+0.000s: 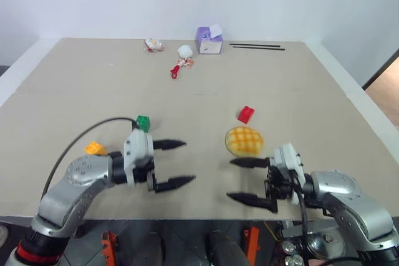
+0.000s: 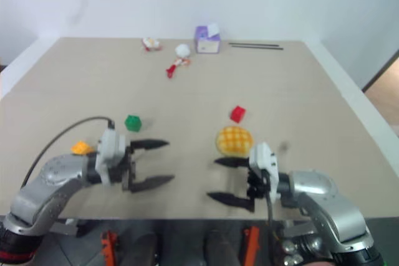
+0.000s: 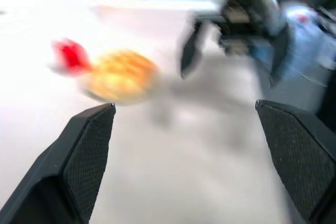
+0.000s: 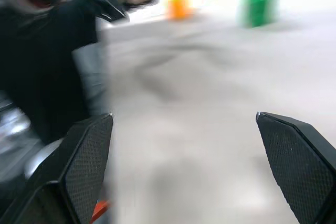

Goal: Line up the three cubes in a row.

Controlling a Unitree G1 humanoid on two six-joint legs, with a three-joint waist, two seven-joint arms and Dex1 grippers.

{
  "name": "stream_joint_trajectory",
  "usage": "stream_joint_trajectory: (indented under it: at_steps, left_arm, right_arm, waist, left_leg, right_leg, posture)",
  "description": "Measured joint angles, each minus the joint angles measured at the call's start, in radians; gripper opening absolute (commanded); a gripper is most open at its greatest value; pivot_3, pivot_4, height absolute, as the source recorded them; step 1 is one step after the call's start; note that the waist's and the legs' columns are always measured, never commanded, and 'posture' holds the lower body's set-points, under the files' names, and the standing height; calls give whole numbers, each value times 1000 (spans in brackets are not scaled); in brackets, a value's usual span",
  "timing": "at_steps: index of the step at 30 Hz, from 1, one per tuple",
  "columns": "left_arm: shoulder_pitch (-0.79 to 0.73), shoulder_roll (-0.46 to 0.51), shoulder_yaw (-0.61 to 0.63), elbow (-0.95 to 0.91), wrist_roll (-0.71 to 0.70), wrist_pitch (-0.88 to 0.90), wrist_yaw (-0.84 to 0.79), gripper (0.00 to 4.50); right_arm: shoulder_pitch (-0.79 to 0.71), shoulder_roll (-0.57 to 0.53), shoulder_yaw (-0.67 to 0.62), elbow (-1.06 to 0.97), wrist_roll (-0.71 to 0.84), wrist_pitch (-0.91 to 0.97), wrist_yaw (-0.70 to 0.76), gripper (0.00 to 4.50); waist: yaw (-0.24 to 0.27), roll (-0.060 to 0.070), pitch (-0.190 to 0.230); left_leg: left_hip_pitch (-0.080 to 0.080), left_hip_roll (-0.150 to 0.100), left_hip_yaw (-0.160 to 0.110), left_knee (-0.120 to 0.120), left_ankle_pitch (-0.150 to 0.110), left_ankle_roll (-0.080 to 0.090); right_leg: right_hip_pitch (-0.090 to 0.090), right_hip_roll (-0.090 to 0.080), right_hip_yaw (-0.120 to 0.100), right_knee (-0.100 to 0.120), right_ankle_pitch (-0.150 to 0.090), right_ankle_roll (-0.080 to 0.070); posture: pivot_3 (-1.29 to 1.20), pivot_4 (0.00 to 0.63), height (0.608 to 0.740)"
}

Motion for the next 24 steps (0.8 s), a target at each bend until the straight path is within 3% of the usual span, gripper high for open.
stream_joint_trajectory:
  at_steps: [7, 13, 19, 24]
  left_arm:
    - [-42, -129, -38, 10, 63, 24, 152, 4426]
    - [-43, -164, -58, 44, 102, 14, 168, 4426]
    - [-57, -202, -85, 79, 120, 4, 166, 4500]
    - [-87, -237, -85, 103, 131, 2, 175, 4500]
  right_arm:
    - [-178, 66, -29, 79, -73, 178, -307, 4500]
    - [-208, 61, -25, 203, -154, 261, -391, 4500]
    - [-218, 65, -17, 210, -170, 307, -402, 2865]
    - [-217, 94, -33, 198, -162, 341, -426, 1149]
  waist:
    - [4, -1, 0]
    - [3, -1, 0]
    - [3, 0, -1]
    - [3, 0, -1]
  left_leg:
    - [-2, -1, -2, -2, 0, 0]
    - [-2, -1, -1, -2, 0, 0]
    - [-1, -1, -1, -1, 0, 0]
    - [-1, -1, -1, -1, 0, 0]
  right_leg:
    - [-1, 2, 0, 0, 0, 0]
    - [-1, 1, 1, 0, 0, 0]
    - [0, 1, 1, 0, 1, 1]
    - [0, 1, 2, 0, 1, 1]
  posture:
    - [0, 150, 740]
    - [0, 150, 740]
    - [0, 150, 740]
    - [0, 150, 740]
